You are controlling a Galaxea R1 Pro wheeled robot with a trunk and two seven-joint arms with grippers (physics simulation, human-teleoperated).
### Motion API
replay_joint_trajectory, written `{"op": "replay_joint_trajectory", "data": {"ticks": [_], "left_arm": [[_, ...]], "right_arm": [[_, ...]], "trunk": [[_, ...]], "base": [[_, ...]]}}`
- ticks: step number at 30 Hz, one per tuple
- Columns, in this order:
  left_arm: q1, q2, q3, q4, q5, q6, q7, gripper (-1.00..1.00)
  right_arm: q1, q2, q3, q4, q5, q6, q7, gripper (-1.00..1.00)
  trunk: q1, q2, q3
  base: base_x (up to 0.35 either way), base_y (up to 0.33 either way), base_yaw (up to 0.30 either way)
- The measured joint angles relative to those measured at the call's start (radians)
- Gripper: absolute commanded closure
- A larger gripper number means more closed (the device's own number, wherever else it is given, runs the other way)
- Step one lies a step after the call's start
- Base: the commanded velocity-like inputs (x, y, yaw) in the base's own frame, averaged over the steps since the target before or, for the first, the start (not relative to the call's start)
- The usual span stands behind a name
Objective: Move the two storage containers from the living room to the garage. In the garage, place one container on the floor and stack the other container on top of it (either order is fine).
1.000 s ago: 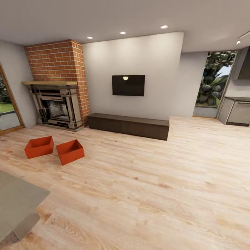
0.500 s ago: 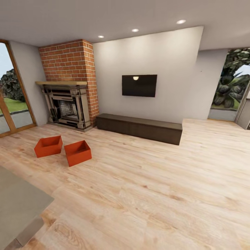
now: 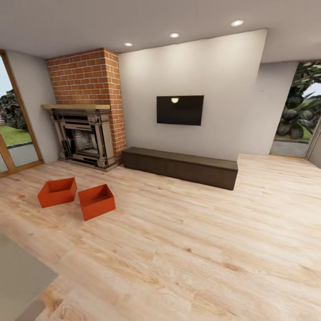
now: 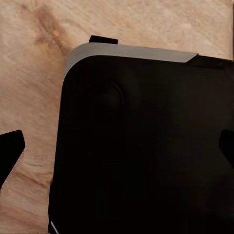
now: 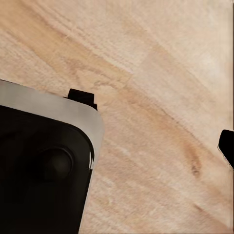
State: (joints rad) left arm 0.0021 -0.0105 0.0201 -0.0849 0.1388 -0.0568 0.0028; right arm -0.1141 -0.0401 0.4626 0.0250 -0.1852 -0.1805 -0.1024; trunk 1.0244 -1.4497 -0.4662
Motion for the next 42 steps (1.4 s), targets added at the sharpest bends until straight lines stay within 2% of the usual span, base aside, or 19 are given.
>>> {"op": "replay_joint_trajectory", "data": {"ticks": [32,42], "left_arm": [[0.000,0.000,0.000,0.000,0.000,0.000,0.000,-1.00],[0.000,0.000,0.000,0.000,0.000,0.000,0.000,-1.00]], "right_arm": [[0.000,0.011,0.002,0.000,0.002,0.000,0.001,-1.00],[0.000,0.009,0.003,0.000,0.002,0.000,0.004,-1.00]], "trunk": [[0.000,0.000,0.000],[0.000,0.000,0.000]], "base": [[0.323,0.000,0.002],[0.323,0.000,0.231]]}}
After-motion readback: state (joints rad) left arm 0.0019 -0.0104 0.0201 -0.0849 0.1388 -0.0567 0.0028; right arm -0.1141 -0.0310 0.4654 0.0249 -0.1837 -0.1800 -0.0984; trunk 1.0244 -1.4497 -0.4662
